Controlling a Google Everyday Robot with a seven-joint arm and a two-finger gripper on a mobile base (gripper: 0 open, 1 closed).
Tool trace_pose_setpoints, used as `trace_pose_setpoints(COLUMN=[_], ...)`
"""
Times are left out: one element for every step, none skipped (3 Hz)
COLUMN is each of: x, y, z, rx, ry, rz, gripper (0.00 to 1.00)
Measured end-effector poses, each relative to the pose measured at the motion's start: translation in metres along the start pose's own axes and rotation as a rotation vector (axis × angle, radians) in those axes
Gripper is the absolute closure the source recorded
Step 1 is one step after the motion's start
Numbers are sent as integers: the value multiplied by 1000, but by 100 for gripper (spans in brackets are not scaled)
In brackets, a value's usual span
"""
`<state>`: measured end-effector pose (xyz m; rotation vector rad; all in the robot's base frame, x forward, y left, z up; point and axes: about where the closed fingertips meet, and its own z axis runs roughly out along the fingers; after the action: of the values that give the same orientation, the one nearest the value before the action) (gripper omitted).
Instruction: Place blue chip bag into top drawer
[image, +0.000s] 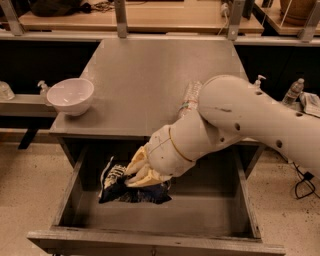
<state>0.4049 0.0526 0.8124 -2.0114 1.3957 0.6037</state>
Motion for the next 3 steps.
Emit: trace_pose_setpoints(x=[-2, -4, -6], y=[-1, 0, 1], z=[-1, 0, 0], rx=[7, 5, 3], ry=[5, 7, 9], rz=[7, 2, -3], gripper=[46, 22, 0])
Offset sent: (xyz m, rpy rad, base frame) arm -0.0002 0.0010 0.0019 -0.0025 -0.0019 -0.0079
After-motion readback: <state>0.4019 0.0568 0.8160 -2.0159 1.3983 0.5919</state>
